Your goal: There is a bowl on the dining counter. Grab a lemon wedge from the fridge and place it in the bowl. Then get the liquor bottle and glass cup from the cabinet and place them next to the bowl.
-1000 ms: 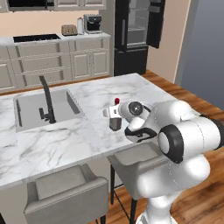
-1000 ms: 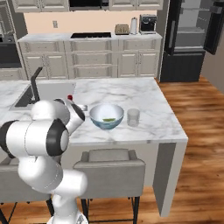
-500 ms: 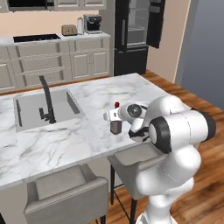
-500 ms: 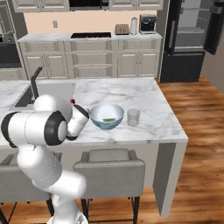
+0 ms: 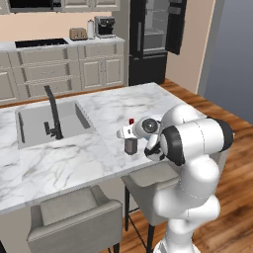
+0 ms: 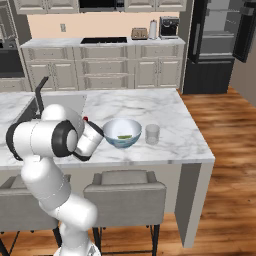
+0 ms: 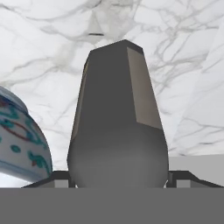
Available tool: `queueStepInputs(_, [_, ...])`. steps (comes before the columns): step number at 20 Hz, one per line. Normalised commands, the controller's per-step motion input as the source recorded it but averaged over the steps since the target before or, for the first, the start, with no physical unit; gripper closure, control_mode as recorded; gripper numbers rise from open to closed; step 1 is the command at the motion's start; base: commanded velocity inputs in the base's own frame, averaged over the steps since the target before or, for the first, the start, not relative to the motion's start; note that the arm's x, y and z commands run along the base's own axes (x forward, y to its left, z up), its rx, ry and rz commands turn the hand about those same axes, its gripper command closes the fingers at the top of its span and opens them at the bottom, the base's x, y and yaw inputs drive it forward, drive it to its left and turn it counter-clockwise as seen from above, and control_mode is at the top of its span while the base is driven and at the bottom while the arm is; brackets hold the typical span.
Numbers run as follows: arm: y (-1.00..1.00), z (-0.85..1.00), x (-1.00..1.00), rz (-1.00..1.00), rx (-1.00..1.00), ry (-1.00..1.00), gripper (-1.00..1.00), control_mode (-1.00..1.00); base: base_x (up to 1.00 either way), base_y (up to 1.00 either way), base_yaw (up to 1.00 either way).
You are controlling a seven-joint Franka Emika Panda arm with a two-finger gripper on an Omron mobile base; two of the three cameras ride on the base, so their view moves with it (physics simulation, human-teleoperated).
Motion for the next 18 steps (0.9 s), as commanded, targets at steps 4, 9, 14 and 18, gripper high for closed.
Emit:
queueStepInputs(4, [0.03,-0.51,0.06,0.00,0.00,0.00,1.00,-1.00,0.00,0.00,0.00])
queueStepInputs(9, [0.05,-0.42,0.14,0.00,0.00,-0.02,1.00,-1.00,0.00,0.00,0.00])
queueStepInputs(14, [0.01,-0.36,0.05,0.00,0.00,-0.04,1.00,-1.00,0.00,0.00,0.00])
queueStepInputs(18, [0.00,-0.21,0.00,0.00,0.00,0.00,-1.00,-1.00,0.00,0.00,0.00])
